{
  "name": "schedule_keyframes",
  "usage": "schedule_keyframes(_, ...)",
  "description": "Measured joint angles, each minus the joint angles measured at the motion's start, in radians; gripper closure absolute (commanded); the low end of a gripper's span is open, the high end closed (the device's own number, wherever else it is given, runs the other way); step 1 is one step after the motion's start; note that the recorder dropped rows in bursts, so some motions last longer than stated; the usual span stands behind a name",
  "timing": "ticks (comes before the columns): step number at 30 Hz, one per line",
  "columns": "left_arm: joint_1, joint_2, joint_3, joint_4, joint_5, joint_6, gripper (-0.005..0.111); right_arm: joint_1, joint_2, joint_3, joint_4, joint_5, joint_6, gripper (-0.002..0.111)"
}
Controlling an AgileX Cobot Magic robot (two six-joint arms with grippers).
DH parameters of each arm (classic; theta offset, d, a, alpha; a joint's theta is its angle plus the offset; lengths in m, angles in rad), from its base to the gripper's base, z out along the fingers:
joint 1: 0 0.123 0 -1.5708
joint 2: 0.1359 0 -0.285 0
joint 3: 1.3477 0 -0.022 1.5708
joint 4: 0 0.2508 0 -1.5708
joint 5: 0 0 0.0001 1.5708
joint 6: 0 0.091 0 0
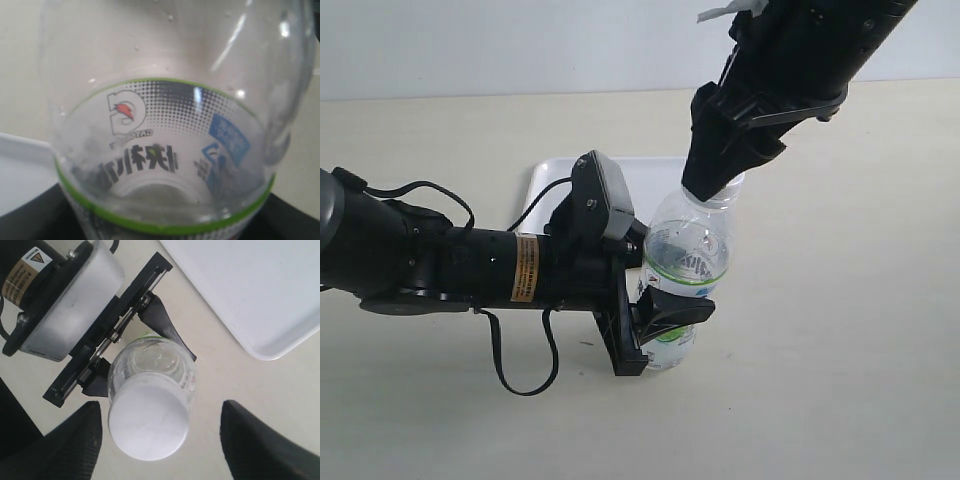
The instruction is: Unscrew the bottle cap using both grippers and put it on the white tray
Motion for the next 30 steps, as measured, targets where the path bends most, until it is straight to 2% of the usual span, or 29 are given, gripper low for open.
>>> schedule_keyframes(26, 0.000, 0.000, 0.000, -0.010, -0.002, -0.023, 0.107, 0.000, 0.000, 0.000, 0.006, 0.000, -0.020, 0.049)
schedule_keyframes(30, 0.000, 0.000, 0.000, -0.010, -0.002, -0.034, 0.107, 0.000, 0.000, 0.000, 0.006, 0.000, -0.020, 0.054)
